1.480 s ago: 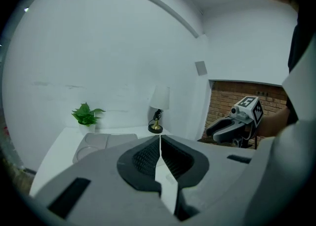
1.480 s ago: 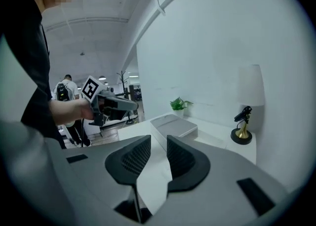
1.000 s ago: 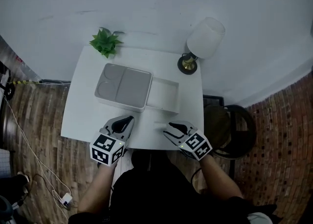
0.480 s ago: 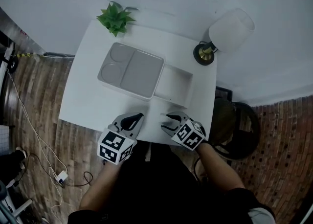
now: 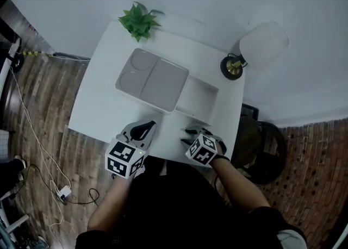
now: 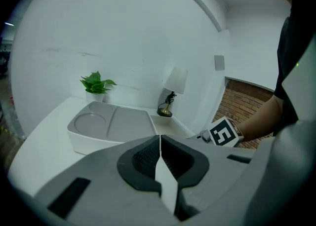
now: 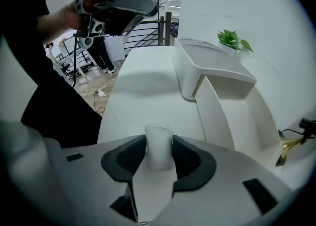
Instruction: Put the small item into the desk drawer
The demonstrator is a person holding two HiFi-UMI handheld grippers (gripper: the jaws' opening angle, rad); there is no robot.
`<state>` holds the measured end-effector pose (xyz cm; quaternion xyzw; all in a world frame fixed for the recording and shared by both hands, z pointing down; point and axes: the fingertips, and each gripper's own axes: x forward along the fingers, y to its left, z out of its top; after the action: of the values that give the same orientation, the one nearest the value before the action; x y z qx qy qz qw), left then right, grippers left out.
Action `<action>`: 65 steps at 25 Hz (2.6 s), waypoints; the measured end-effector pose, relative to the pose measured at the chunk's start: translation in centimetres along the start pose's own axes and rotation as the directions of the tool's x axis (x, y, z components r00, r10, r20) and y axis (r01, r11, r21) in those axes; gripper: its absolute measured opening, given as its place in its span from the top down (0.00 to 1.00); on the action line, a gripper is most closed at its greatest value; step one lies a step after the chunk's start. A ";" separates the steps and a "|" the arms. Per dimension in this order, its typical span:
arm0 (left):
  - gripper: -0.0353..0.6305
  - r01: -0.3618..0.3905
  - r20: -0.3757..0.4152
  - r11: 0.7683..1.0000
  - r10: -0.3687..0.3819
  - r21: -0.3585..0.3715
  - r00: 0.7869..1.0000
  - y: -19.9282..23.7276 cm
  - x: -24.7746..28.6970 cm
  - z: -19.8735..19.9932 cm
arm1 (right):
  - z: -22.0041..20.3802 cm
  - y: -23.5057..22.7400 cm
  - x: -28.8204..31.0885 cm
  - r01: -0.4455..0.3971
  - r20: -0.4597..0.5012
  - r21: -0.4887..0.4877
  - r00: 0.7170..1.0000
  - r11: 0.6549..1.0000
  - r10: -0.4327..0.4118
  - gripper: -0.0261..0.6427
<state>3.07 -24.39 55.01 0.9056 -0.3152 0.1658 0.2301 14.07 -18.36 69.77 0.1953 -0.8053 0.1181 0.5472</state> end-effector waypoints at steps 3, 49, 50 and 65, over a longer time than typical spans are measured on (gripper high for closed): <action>0.92 -0.017 0.017 1.000 0.016 0.014 1.000 0.9 -0.5 1.2 | 0.6 -0.2 -0.6 -0.011 0.018 0.019 1.000 1.000 0.010 0.71; 0.92 -0.156 -0.024 0.982 0.154 -0.104 0.988 4.8 1.9 1.7 | 6.0 -17.2 -1.7 0.023 0.086 -0.046 0.996 0.999 -0.019 0.71; 0.92 -0.158 -0.026 0.982 0.156 -0.108 0.987 4.9 2.0 1.6 | 6.0 -17.2 -1.5 0.020 0.085 -0.049 0.996 0.999 -0.016 0.71; 0.92 -0.167 -0.055 0.979 0.161 -0.118 0.985 5.3 1.8 1.0 | 6.3 -17.5 -1.1 0.025 0.117 -0.014 0.993 1.000 -0.023 0.70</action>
<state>1.13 -29.43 56.62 0.8569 -0.3931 0.1850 0.2775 16.90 -36.40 66.01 0.2071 -0.8345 0.0936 0.5020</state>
